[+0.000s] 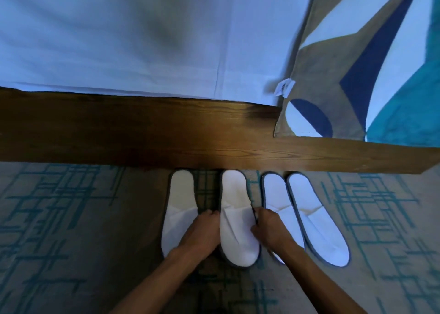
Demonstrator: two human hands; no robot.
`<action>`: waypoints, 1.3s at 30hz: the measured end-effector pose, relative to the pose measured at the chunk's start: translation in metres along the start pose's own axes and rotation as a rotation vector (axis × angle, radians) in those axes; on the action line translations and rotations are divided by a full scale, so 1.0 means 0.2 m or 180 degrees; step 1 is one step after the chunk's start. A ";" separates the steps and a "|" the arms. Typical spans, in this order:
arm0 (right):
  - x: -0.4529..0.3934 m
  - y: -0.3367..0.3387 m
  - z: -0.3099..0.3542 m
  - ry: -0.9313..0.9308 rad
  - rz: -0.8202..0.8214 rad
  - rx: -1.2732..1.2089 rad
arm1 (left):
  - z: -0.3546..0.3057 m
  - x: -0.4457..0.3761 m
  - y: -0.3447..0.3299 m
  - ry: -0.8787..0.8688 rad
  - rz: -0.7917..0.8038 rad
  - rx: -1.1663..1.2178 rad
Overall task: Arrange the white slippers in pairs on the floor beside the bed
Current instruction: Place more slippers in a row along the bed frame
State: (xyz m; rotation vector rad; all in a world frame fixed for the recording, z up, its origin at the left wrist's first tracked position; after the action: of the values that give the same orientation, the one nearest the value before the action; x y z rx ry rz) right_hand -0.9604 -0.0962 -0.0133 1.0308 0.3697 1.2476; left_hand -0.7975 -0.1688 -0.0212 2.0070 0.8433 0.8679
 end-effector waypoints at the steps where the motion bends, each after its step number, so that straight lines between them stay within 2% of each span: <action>1: 0.01 0.04 -0.04 -0.0037 -0.0044 0.0034 | -0.06 0.00 -0.02 -0.0168 0.0071 0.0099; 4: 0.06 0.15 -0.18 -0.0228 -0.0137 0.0123 | -0.22 -0.04 -0.06 -0.0466 0.0183 0.0387; 14: 0.21 0.48 -0.72 -0.0967 -0.0563 -0.0192 | -0.76 -0.16 -0.31 -0.0930 -0.0068 -0.0050; 22: 0.27 0.69 -1.14 -0.1299 -0.0729 0.0018 | -1.18 -0.22 -0.51 -0.1514 -0.0115 -0.0400; 30: 0.22 0.79 -1.38 -0.1335 -0.0950 -0.0022 | -1.40 -0.33 -0.70 -0.1625 -0.0207 -0.0825; 39: 0.12 0.80 -1.48 -0.1040 -0.0890 0.0014 | -1.42 -0.45 -0.81 -0.1524 -0.0021 -0.0746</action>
State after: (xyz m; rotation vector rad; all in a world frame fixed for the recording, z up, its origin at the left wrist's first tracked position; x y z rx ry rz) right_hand -1.2647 0.0482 -0.0337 1.1232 0.2524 0.8128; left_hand -1.1144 -0.0532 -0.0508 1.8872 0.4530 0.4259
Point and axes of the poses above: each hand's wrist, its own x-axis away from the middle knuckle, its own y-axis out of the back of the hand, z = x × y, the point moved 3 cm from there along -x, towards the middle knuckle, and after that the axes turned 4 degrees about y, right-handed, at the moved point
